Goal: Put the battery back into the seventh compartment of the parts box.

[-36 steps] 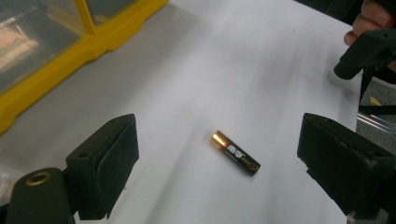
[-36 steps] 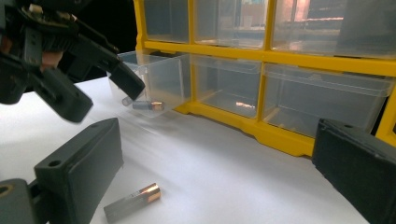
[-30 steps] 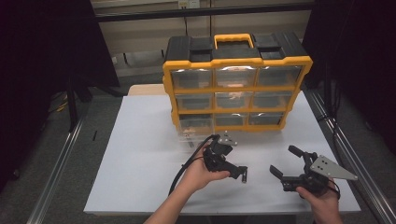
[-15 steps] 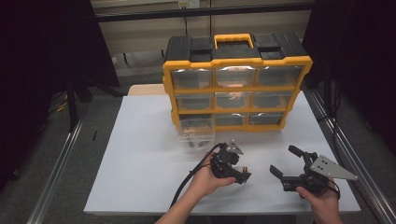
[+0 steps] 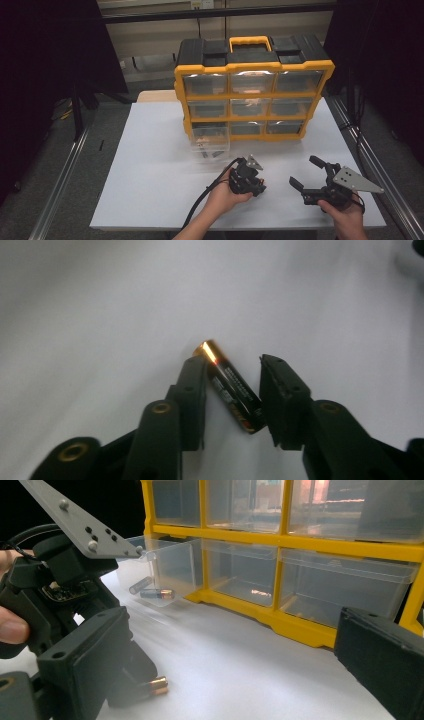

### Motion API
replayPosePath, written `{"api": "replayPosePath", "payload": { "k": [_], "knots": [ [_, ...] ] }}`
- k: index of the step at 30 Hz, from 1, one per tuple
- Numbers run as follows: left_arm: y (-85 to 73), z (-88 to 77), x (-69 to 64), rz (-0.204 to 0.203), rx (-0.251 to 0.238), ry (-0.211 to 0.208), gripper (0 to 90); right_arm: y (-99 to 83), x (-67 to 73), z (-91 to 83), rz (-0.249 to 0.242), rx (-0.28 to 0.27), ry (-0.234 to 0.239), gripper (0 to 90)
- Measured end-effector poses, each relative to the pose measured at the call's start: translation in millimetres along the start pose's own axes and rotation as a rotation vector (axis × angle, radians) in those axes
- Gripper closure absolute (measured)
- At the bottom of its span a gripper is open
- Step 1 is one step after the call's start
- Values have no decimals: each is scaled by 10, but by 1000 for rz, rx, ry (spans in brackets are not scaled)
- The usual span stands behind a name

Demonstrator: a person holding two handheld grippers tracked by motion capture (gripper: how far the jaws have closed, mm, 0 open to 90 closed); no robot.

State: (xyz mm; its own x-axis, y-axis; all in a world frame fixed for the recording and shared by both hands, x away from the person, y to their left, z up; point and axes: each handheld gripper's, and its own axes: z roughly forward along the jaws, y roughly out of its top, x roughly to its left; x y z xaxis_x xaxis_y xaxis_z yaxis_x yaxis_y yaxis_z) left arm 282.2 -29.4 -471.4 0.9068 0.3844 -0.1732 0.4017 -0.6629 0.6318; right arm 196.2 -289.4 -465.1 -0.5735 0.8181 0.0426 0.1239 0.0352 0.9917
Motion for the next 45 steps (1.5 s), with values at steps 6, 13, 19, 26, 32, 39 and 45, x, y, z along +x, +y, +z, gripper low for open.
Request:
{"api": "replayPosePath", "payload": {
  "k": [6,13,19,26,32,39,45],
  "knots": [
    [-10,-19,19,-22,0,-1,772,0,3,1,0,-1,2,16],
    [0,-184,144,-35,14,-26,773,-1,2,3,-1,-1,4,16],
    [54,-355,208,-73,-29,-29,773,-3,6,13,-3,2,7,16],
    [123,-480,259,-92,-42,-37,773,-4,5,14,-1,4,8,16],
    [202,-630,297,-103,-56,-5,773,-5,4,13,-1,1,8,16],
    [305,-799,364,-97,-75,-31,773,-4,6,14,1,1,5,16],
    [396,-934,417,-99,-81,-16,773,-5,4,13,-1,2,7,16]
  ]
}}
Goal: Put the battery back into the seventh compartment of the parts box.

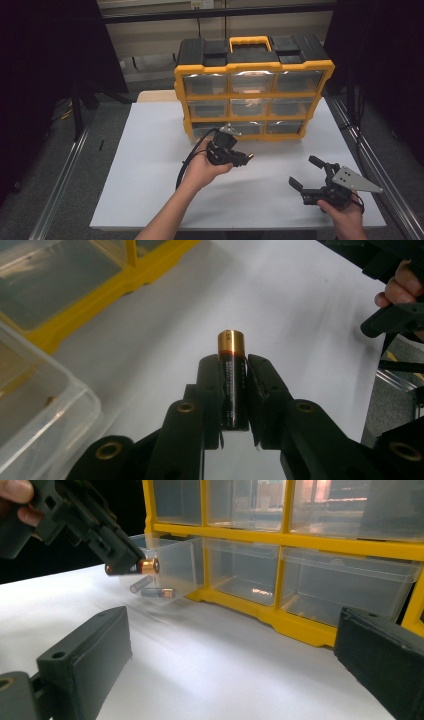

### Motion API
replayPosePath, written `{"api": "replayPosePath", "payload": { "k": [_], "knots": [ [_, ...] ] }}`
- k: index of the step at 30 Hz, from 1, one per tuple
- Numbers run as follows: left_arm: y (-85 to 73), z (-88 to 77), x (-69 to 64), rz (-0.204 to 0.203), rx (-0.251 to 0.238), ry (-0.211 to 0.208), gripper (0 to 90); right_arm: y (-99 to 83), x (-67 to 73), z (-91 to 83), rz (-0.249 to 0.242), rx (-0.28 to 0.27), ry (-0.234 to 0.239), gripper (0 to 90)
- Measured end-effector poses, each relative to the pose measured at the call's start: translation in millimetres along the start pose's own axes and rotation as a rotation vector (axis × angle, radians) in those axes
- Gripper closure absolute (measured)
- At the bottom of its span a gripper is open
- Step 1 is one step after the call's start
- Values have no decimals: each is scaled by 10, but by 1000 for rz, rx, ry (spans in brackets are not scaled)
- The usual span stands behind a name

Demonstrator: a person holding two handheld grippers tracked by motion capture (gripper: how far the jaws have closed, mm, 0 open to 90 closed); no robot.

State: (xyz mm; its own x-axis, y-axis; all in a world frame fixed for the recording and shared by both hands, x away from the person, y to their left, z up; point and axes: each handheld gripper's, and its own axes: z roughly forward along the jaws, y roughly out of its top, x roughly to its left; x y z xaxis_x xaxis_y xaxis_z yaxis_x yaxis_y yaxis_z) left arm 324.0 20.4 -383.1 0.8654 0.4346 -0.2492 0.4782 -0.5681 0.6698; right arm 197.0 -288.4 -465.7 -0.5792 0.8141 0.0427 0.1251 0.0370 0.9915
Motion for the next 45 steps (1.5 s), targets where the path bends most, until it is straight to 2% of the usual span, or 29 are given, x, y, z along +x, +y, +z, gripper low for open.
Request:
{"api": "replayPosePath", "payload": {
  "k": [9,10,16,24,27,32,38,45],
  "knots": [
    [111,-144,85,-16,-11,12,773,1,1,1,3,-1,0,15],
    [122,-164,95,-28,-20,15,773,1,0,1,3,-2,-1,16],
    [172,-260,168,-35,-27,37,773,0,-1,2,2,-2,-2,15],
    [215,-380,291,-72,-44,67,773,1,-1,-1,1,-1,0,16],
    [214,-404,334,-74,-43,81,773,1,0,1,2,-2,0,15],
    [194,-431,424,-105,-63,101,773,1,-2,-1,2,-2,-1,15],
    [148,-468,545,-119,-51,135,773,0,0,2,4,-2,-1,15],
    [76,-483,671,-154,-56,159,773,0,0,5,3,-1,3,15]
  ]
}}
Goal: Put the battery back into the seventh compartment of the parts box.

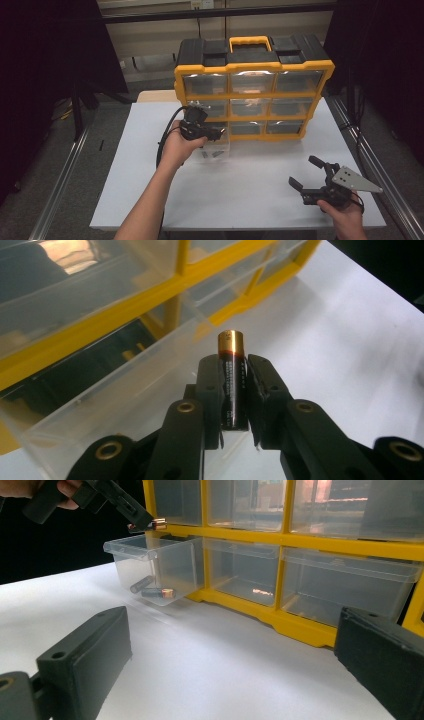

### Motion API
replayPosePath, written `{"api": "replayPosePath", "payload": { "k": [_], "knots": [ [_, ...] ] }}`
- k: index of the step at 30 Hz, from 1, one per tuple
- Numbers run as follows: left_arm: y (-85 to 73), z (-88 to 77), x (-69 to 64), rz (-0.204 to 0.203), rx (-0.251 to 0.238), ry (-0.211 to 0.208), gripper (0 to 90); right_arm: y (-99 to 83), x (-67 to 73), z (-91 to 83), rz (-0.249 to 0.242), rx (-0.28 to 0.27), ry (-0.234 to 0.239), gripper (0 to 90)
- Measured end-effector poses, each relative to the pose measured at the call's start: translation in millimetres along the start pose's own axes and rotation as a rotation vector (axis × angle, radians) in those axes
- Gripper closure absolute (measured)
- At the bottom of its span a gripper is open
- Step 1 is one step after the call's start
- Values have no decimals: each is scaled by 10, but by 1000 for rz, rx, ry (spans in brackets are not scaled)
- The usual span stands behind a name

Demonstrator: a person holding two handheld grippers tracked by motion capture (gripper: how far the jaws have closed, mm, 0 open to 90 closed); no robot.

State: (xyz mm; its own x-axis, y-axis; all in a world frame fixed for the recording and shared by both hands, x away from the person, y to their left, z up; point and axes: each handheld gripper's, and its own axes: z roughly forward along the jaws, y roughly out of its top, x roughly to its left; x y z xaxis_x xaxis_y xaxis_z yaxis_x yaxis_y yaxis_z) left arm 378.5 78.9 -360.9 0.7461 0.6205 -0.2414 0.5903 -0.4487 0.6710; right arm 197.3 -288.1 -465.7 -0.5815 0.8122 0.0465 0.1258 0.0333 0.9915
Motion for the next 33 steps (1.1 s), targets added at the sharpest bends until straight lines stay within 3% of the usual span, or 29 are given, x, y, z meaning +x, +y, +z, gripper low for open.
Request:
{"api": "replayPosePath", "payload": {
  "k": [3,7,15,21,23,26,28,31,32,33],
  "knots": [
    [-10,-1,36,-3,9,3,773,0,-2,0,-2,-1,-1,15],
    [-23,20,64,-2,-5,38,773,-1,-2,-1,-1,-1,-1,15],
    [-61,58,141,-25,10,35,773,1,-4,-4,-2,-1,-2,15],
    [-74,88,186,4,32,60,773,2,-3,-5,1,-3,-5,15],
    [-80,119,173,-21,8,63,772,2,-4,-7,3,-1,-5,15],
    [-86,137,187,-2,4,65,765,5,-6,-14,2,0,-10,15],
    [-85,132,173,-13,-6,72,706,4,-5,-15,3,1,-9,15],
    [-95,81,158,11,-9,67,630,2,-5,-16,0,1,-6,15],
    [-106,73,138,-6,-40,68,605,-1,-7,-17,2,3,-5,15],
    [-109,27,142,20,-21,50,572,-1,-10,-17,2,1,-6,15]
  ]
}}
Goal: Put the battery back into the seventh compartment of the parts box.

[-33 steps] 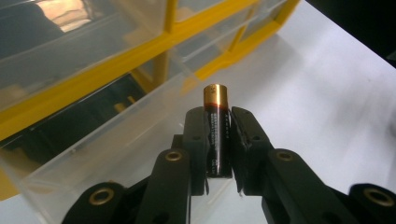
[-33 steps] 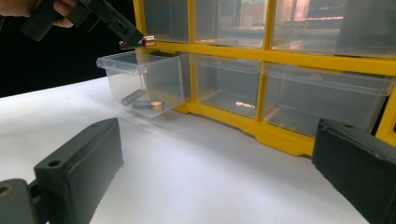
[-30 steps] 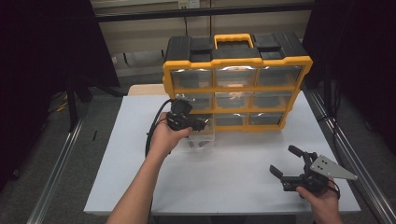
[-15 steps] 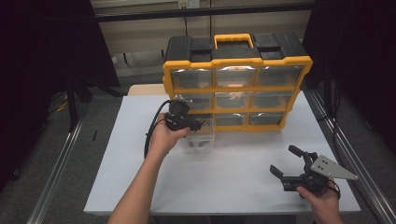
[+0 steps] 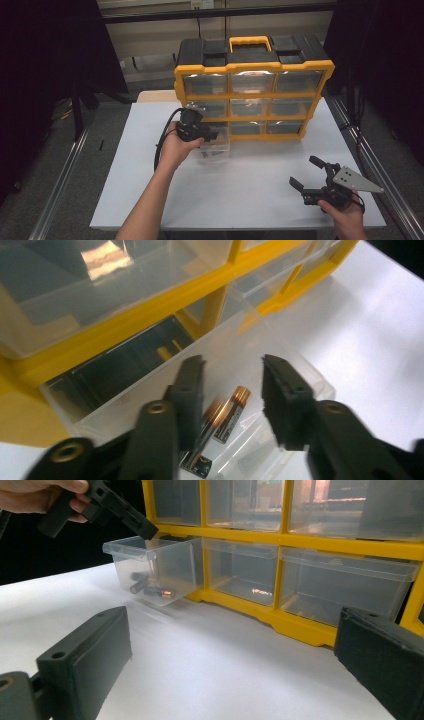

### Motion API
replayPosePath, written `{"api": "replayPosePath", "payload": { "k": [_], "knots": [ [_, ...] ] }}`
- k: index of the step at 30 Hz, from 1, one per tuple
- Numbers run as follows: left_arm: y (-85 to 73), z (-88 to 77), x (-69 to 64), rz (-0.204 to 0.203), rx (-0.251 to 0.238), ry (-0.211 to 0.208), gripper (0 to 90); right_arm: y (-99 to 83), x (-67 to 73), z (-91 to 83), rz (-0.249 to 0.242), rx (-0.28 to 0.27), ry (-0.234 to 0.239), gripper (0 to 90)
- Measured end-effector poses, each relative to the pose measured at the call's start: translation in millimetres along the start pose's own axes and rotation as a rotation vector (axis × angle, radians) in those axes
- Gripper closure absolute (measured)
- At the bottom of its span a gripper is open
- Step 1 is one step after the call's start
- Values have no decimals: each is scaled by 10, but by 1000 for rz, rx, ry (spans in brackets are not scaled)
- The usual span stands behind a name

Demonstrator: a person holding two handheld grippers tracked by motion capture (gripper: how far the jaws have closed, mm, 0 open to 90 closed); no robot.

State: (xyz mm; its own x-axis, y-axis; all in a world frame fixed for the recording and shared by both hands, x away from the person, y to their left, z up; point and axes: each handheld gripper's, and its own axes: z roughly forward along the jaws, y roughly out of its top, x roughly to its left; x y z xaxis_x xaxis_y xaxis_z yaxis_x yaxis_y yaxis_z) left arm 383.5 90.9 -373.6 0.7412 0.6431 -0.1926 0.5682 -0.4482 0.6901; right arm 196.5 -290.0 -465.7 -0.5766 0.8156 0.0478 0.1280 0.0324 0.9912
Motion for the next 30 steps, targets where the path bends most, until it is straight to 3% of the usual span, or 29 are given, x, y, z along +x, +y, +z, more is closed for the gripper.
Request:
{"api": "replayPosePath", "payload": {
  "k": [10,12,24,30],
  "knots": [
    [-162,-183,-98,24,-94,-18,329,3,4,0,-6,0,3,15],
    [-199,-219,-115,42,-108,-24,312,3,5,1,-3,1,-2,15],
    [-484,-403,-116,50,-186,-22,191,0,5,6,1,1,1,15],
    [-686,-431,-63,27,-221,-24,180,-1,7,11,-5,2,3,15]
  ]
}}
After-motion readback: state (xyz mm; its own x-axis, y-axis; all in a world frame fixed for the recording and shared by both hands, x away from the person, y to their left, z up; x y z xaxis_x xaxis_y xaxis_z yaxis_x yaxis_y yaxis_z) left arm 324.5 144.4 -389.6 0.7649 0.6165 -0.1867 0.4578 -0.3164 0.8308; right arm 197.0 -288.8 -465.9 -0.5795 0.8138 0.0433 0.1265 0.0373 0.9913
